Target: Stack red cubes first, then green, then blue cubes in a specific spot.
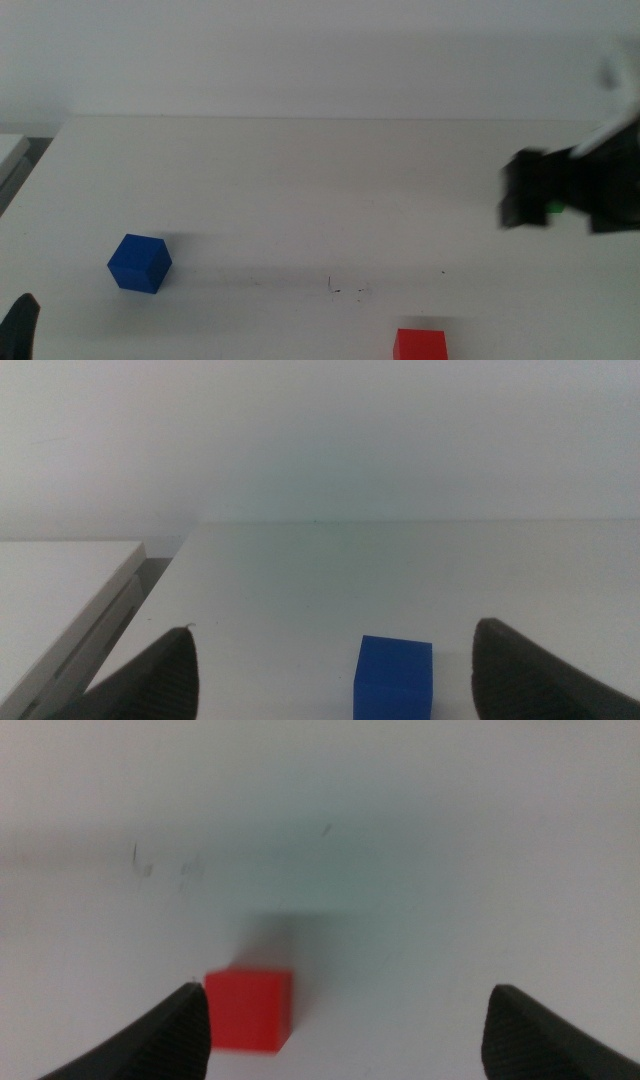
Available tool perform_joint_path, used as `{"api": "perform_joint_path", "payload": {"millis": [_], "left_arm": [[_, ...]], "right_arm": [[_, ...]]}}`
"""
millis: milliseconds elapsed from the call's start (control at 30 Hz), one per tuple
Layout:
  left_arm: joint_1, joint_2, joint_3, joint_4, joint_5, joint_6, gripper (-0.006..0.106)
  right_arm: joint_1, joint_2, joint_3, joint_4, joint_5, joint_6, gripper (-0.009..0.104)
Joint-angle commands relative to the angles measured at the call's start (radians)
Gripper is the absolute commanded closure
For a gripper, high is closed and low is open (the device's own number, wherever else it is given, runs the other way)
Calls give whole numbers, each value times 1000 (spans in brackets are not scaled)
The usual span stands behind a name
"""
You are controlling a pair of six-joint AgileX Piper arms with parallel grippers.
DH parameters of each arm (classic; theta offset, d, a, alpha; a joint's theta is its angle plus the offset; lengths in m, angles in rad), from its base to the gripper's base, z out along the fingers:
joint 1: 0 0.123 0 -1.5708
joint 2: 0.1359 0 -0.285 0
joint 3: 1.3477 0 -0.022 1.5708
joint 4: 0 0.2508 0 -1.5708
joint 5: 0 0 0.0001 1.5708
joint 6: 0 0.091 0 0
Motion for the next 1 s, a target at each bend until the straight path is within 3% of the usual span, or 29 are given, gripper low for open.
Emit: {"api": "perform_joint_path", "payload": {"millis": [0, 267, 367, 567, 733, 967], "left_arm": [[0, -4, 1, -1, -13, -4, 7], [0, -4, 1, -1, -13, -4, 7], [0, -4, 1, -1, -13, -4, 7], [0, -4, 1, -1, -13, -4, 7], [0, -4, 1, -1, -13, -4, 7], [0, -4, 1, -1, -13, -2, 7]], "right_arm": [[67, 44, -8, -10, 16, 48, 2], [218, 199, -6, -7, 16, 104, 2], [252, 245, 21, -7, -83, 107, 2], [267, 303, 82, 66, -176, 151, 2], [289, 316, 116, 10, -213, 344, 2], [285, 384, 122, 5, -207, 352, 2]]}}
